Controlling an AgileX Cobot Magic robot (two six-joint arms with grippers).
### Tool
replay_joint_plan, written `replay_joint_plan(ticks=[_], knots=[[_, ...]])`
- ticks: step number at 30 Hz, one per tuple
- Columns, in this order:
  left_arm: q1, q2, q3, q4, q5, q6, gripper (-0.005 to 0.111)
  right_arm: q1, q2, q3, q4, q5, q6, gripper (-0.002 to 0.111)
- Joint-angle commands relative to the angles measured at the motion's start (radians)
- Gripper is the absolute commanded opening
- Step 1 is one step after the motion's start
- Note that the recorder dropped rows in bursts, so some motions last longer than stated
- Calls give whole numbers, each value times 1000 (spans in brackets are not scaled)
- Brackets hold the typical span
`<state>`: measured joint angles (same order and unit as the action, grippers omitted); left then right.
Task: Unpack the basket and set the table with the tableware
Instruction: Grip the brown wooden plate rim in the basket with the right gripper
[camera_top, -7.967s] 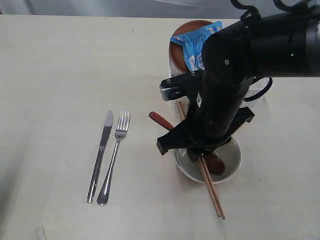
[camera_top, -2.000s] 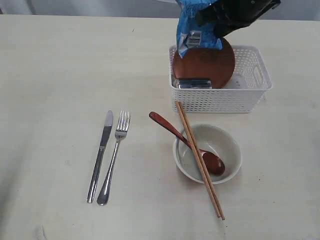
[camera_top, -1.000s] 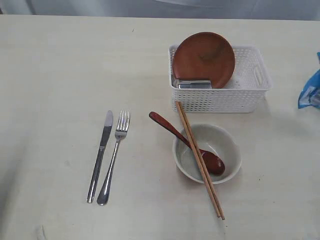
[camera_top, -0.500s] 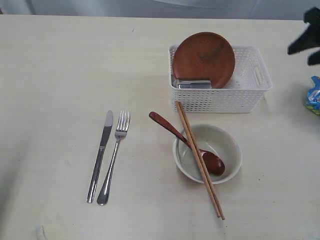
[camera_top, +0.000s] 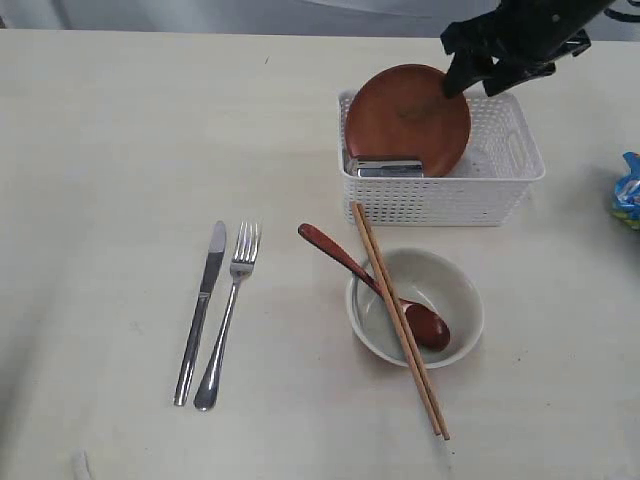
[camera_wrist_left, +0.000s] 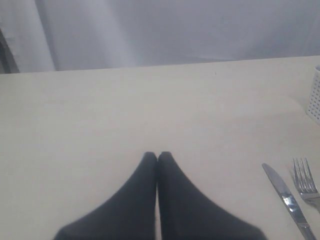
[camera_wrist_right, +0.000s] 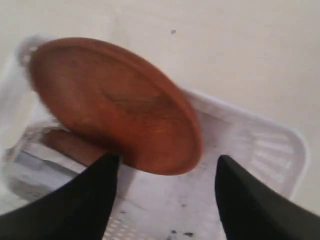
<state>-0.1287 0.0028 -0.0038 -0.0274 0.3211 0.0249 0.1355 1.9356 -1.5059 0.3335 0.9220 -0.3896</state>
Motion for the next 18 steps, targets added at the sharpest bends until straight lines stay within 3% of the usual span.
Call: replay_joint_plan(ticks=[1, 13, 18], knots=[[3, -3, 4, -3, -2, 6, 0, 20, 40, -29, -136, 3, 24, 56], [3, -3, 4, -3, -2, 6, 0, 20, 153, -29, -78, -4, -41, 56], [3, -3, 4, -3, -2, 6, 0, 20, 177, -29, 50, -38, -134, 56]])
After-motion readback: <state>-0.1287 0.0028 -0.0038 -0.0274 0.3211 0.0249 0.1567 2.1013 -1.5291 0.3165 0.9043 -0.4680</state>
